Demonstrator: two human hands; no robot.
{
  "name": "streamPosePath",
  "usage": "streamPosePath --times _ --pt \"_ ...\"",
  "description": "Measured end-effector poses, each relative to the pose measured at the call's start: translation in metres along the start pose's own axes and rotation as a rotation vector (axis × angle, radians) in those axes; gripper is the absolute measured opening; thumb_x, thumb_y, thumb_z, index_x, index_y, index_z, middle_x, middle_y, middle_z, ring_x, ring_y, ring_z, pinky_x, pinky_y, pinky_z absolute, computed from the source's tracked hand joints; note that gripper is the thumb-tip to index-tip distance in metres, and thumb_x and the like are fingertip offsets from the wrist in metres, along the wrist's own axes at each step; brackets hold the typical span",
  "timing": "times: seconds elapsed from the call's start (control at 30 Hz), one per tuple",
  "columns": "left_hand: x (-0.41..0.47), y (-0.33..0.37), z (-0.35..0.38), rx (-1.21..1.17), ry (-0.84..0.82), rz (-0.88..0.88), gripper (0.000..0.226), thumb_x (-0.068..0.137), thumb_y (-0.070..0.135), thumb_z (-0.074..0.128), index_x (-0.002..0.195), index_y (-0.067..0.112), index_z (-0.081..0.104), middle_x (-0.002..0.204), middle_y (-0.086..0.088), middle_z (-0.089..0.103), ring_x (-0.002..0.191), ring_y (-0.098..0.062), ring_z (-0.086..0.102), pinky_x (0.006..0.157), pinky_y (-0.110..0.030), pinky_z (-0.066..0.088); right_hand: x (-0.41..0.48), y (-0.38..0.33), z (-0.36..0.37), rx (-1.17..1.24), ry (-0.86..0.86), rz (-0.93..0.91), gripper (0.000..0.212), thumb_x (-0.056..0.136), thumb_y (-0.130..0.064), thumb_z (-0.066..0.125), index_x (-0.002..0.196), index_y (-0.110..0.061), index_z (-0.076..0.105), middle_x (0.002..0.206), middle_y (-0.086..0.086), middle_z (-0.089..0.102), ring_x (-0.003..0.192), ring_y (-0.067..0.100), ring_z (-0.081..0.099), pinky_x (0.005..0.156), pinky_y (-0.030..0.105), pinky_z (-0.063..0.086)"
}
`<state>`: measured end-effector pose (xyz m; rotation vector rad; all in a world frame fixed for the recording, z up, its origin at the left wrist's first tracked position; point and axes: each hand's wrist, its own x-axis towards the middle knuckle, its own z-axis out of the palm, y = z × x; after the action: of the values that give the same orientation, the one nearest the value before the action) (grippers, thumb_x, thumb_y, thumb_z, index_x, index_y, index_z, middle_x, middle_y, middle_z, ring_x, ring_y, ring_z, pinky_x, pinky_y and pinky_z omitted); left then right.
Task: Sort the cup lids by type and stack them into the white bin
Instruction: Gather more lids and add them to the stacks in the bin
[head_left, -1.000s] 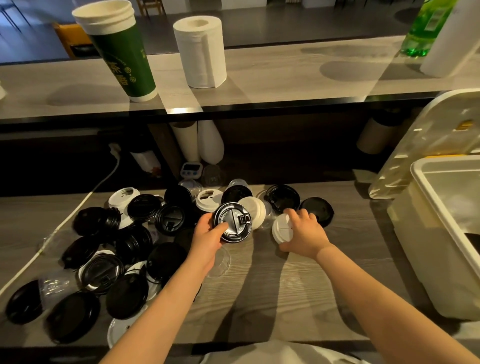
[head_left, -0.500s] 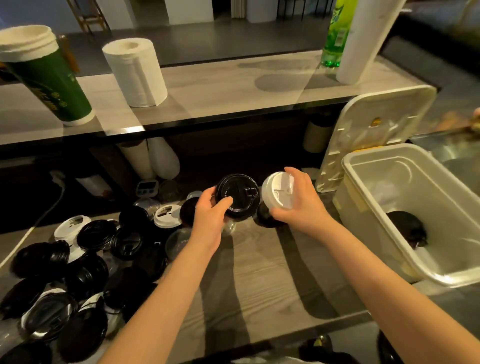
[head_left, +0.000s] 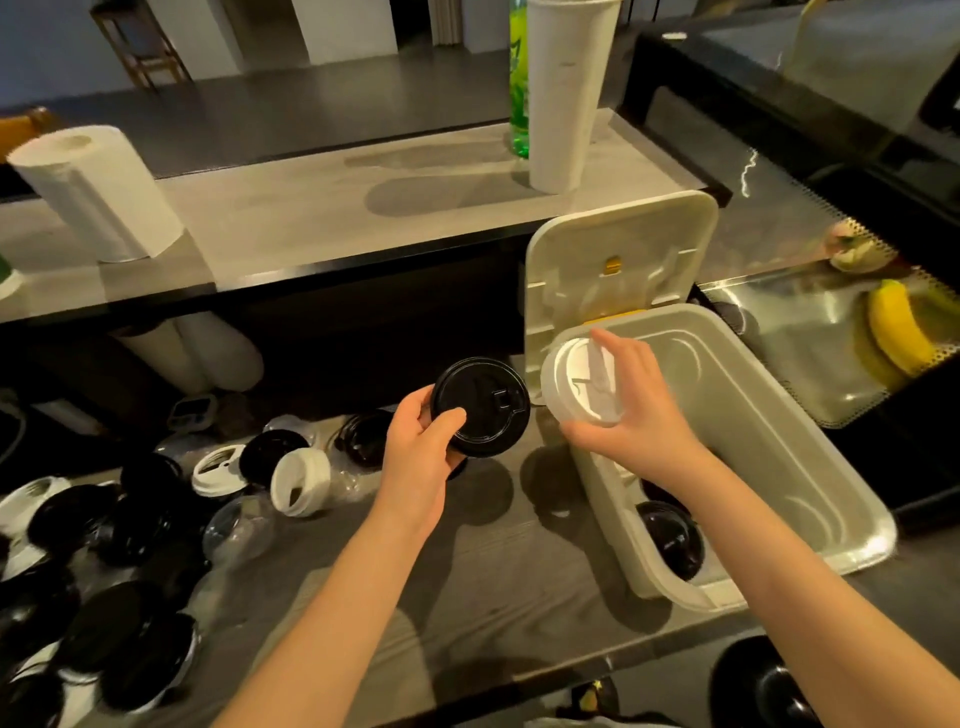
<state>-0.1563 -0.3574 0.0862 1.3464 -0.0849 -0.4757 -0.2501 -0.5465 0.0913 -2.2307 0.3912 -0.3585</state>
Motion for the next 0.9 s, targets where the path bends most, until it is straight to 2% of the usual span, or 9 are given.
streamPosePath --times 0.07,0.13,0.23,0.33,0.47,0.6,0.67,0.9 --pt "0.0 -0.003 0.019 -0.004 0.004 -0.013 0.025 0.091 0.003 0.051 0.108 0.02 0.057 0.108 -0.002 0.063 0.101 -0.016 0.062 0.068 -0.023 0.052 0.002 0.017 -0.017 -0.017 -0.017 0.026 0.09 0.073 -0.023 0.076 0.145 -0.027 0.023 0.136 -0.011 0.029 0.12 -0.002 0.028 0.097 0.016 0.026" --pt "0.001 -0.009 0.038 -0.005 0.021 -0.032 0.026 0.091 0.003 0.051 0.113 0.016 0.056 0.11 -0.003 0.064 0.1 -0.016 0.062 0.068 -0.024 0.053 0.005 0.04 -0.033 -0.051 -0.018 0.04 0.092 0.07 -0.029 0.078 0.145 -0.027 0.024 0.14 -0.008 0.031 0.127 0.006 0.029 0.101 0.025 0.027" --pt "0.002 -0.018 0.062 -0.012 0.054 -0.046 0.029 0.091 0.002 0.05 0.118 0.01 0.054 0.112 -0.006 0.063 0.098 -0.015 0.063 0.067 -0.024 0.053 0.013 0.072 -0.049 -0.078 -0.065 0.084 0.095 0.069 -0.03 0.08 0.145 -0.026 0.025 0.141 -0.004 0.032 0.132 0.013 0.03 0.103 0.028 0.029" --pt "0.001 -0.025 0.077 -0.007 0.078 -0.045 0.028 0.092 0.002 0.05 0.118 0.01 0.054 0.11 -0.006 0.063 0.096 -0.014 0.062 0.069 -0.025 0.051 0.024 0.092 -0.055 -0.221 -0.207 0.099 0.094 0.071 -0.033 0.077 0.146 -0.026 0.022 0.145 -0.002 0.029 0.135 0.021 0.029 0.105 0.034 0.033" --pt "0.0 -0.031 0.088 -0.028 0.145 -0.042 0.031 0.091 0.002 0.05 0.121 0.008 0.053 0.111 -0.007 0.064 0.095 -0.016 0.063 0.07 -0.027 0.051 0.039 0.107 -0.044 -0.448 -0.483 -0.015 0.093 0.068 -0.037 0.073 0.144 -0.017 0.023 0.143 0.007 0.031 0.133 0.026 0.03 0.107 0.033 0.032" --pt "-0.001 -0.034 0.093 -0.033 0.206 -0.032 0.025 0.091 0.001 0.05 0.113 0.01 0.056 0.104 -0.005 0.065 0.091 -0.016 0.063 0.073 -0.031 0.05 0.05 0.114 -0.02 -0.602 -0.683 -0.131 0.08 0.065 -0.041 0.074 0.129 -0.013 0.035 0.125 0.009 0.044 0.111 0.026 0.047 0.092 0.034 0.042" --pt "-0.001 -0.034 0.093 -0.026 0.219 -0.027 0.022 0.091 0.002 0.05 0.108 0.012 0.057 0.101 -0.005 0.066 0.09 -0.017 0.063 0.074 -0.034 0.049 0.052 0.117 -0.011 -0.65 -0.736 -0.163 0.073 0.067 -0.035 0.078 0.123 -0.012 0.038 0.121 0.009 0.045 0.106 0.026 0.048 0.089 0.034 0.044" --pt "0.0 -0.036 0.088 -0.008 0.254 -0.014 0.023 0.09 0.002 0.051 0.109 0.013 0.058 0.102 -0.005 0.066 0.093 -0.018 0.063 0.077 -0.037 0.048 0.054 0.125 0.007 -0.763 -0.773 -0.225 0.083 0.061 -0.025 0.083 0.127 -0.012 0.035 0.123 0.008 0.045 0.109 0.026 0.048 0.089 0.033 0.045"
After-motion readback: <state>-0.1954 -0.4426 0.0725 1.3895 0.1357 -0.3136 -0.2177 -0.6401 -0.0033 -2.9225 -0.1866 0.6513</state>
